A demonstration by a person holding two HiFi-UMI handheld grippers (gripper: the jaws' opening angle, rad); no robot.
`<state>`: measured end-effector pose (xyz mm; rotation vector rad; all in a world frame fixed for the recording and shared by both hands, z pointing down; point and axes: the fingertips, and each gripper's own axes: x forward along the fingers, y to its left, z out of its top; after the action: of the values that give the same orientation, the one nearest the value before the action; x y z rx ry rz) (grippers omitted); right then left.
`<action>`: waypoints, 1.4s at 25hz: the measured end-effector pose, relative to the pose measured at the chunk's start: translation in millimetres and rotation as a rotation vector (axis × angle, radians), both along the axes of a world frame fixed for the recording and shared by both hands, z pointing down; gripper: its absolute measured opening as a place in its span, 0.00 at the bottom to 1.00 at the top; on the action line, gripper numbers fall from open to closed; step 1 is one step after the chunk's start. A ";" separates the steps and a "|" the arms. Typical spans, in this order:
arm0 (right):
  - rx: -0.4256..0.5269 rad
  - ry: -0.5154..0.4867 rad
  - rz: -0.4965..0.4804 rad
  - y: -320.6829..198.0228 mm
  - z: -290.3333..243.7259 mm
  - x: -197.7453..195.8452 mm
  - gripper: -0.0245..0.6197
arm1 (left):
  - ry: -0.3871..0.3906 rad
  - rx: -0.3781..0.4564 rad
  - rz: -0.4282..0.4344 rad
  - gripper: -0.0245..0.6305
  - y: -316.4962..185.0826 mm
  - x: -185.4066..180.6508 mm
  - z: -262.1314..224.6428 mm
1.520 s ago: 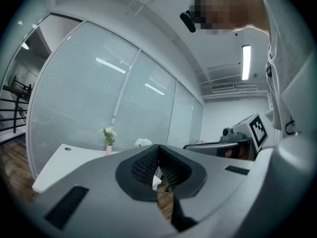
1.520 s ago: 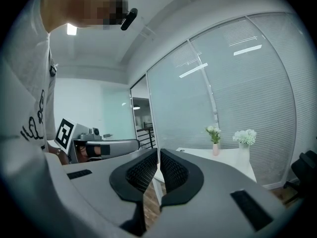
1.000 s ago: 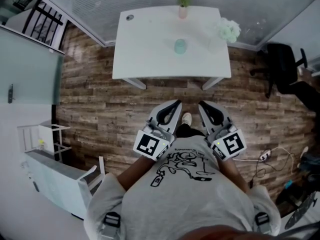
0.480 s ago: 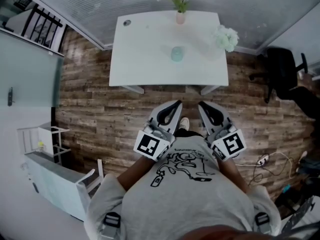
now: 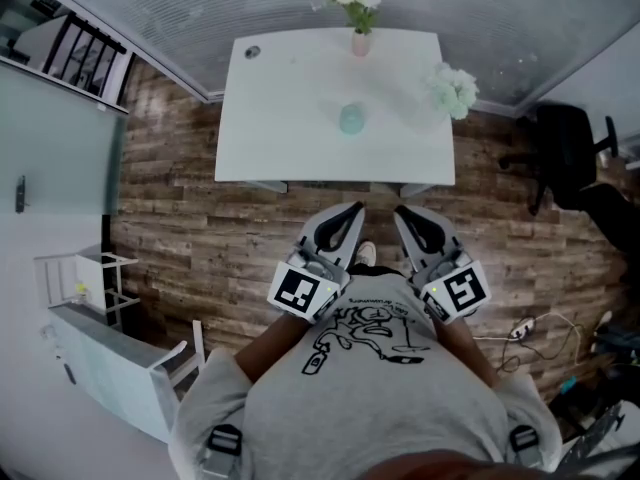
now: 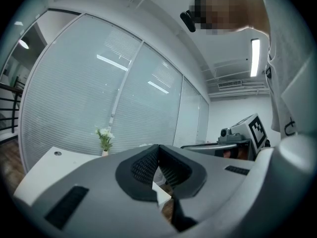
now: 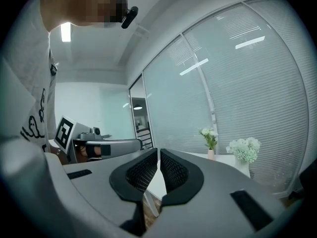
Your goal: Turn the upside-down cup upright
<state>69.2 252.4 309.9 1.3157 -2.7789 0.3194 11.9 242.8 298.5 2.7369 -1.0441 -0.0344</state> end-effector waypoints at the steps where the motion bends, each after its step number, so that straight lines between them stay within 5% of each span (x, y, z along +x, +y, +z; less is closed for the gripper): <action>1: -0.002 0.002 -0.003 -2.3 1.0 1.4 0.10 | 0.001 0.002 -0.002 0.04 -2.7 1.6 -0.2; 35: 0.000 0.006 -0.006 -73.5 4.9 1.0 0.10 | -0.001 -0.022 -0.001 0.04 -68.8 5.5 7.1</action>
<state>70.2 178.9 314.8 1.3065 -2.7772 0.3155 17.3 174.0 305.6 2.7174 -1.0395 -0.0216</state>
